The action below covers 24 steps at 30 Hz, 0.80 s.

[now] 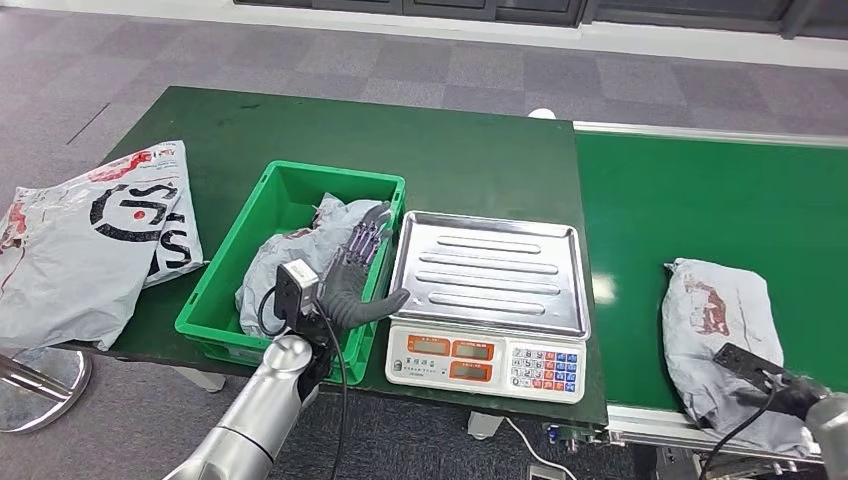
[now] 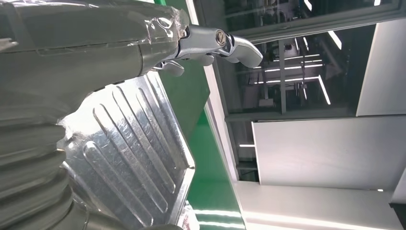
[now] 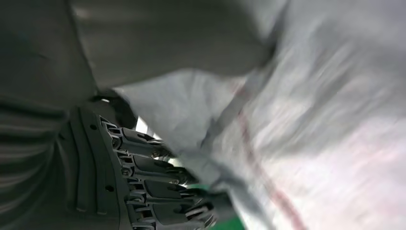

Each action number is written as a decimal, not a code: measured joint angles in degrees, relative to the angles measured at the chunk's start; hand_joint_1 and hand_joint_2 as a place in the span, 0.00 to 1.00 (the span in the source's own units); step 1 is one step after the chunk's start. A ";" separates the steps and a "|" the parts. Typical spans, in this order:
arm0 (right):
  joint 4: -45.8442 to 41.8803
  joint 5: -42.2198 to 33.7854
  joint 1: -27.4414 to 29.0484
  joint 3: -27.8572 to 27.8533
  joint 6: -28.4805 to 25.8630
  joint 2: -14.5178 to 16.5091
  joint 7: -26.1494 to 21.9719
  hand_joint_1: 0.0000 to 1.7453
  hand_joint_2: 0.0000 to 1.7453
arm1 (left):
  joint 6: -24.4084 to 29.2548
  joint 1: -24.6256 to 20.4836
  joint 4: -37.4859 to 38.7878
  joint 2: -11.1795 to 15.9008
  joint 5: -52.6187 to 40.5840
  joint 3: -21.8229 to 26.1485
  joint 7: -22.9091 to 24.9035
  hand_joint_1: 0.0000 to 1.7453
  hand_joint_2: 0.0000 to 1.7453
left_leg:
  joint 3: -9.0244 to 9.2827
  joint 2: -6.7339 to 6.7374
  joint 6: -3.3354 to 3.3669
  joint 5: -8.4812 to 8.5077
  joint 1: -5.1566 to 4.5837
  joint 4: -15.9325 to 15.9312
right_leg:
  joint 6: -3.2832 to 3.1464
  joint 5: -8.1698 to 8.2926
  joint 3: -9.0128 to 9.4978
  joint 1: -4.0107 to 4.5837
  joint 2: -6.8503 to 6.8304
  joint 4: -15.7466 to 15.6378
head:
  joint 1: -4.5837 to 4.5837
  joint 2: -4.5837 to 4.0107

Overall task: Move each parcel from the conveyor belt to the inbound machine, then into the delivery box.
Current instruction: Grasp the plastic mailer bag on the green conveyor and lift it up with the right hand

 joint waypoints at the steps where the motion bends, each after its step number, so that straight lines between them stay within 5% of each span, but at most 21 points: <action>1: -0.55 -0.24 0.03 0.01 -0.39 0.33 -0.14 1.00 1.00 | 0.02 0.08 -0.12 0.09 0.16 0.00 0.00 0.00 1.00 | -0.08 0.08 0.00 -0.03 0.00 0.00 | 0.00 0.03 0.01 0.00 0.08 0.00 | -0.01 0.00; 9: -4.70 -2.11 -0.29 0.13 -3.45 4.19 -1.12 1.00 1.00 | -0.42 0.85 -0.97 0.56 1.09 0.00 0.00 0.00 1.00 | 0.32 0.38 -0.09 -0.04 0.07 -0.02 | -0.14 0.05 -0.01 0.08 0.33 0.04 | -0.02 0.00; 13: -5.99 -2.74 -0.51 0.69 -4.24 5.65 -1.43 1.00 1.00 | -4.78 1.12 -1.14 0.69 4.21 0.75 0.00 0.00 1.00 | 0.28 0.30 -0.12 -0.01 0.09 -0.03 | -0.17 0.04 -0.03 0.09 0.28 0.06 | -0.01 -0.01; 19: -7.06 -3.73 -0.58 2.26 -4.61 6.61 -1.92 1.00 1.00 | -14.49 1.62 -1.02 0.25 7.89 6.82 0.00 0.00 1.00 | 0.24 0.20 -0.10 -0.04 0.08 -0.04 | -0.19 -0.06 -0.02 0.08 0.16 0.05 | -0.02 0.00; 24: -7.45 -4.82 -0.71 3.81 -4.91 6.99 -2.44 1.00 1.00 | -17.56 1.71 -0.52 -0.65 7.82 12.00 0.01 0.00 1.00 | 0.21 -0.03 -0.08 0.00 0.08 -0.06 | -0.18 -0.10 0.07 0.08 -0.11 0.06 | -0.02 -0.01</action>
